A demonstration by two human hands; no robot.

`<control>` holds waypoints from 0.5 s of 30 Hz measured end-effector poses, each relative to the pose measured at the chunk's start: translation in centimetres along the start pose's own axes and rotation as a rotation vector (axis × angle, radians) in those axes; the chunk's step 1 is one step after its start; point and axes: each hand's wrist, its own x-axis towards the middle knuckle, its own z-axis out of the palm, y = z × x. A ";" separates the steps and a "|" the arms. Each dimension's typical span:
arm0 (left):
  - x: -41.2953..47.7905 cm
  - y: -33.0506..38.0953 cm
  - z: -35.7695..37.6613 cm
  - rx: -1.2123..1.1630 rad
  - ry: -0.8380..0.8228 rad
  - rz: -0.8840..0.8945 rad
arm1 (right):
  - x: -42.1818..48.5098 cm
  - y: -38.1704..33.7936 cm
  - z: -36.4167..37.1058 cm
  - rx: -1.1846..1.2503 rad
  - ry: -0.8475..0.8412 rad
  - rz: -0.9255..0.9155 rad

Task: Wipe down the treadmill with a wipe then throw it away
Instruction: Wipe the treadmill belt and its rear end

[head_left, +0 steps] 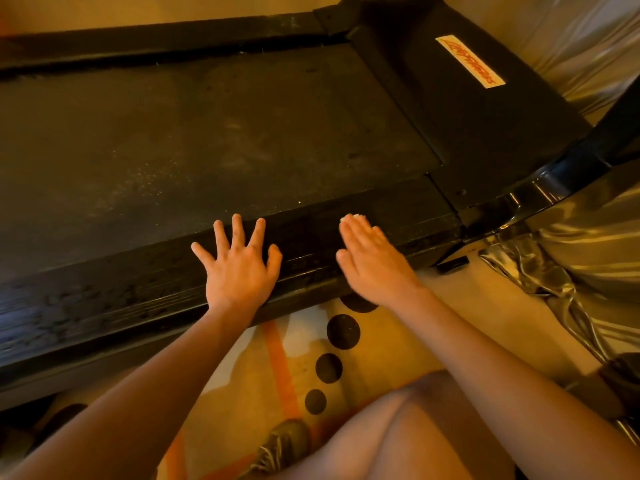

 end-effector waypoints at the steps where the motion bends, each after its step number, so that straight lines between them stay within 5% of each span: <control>1: 0.0 0.0 0.0 -0.003 0.002 0.000 | 0.3 0.5 -0.2 0.005 0.010 0.049; 7: 0.0 0.1 0.0 0.004 0.007 -0.006 | -3.1 -3.2 1.6 0.022 -0.011 -0.145; 12: 0.0 -0.1 0.1 -0.006 0.008 0.006 | -0.5 0.6 1.0 0.021 0.054 0.062; 15: 0.0 -0.1 0.1 -0.016 0.007 0.006 | -2.0 -1.7 1.8 0.013 0.057 -0.004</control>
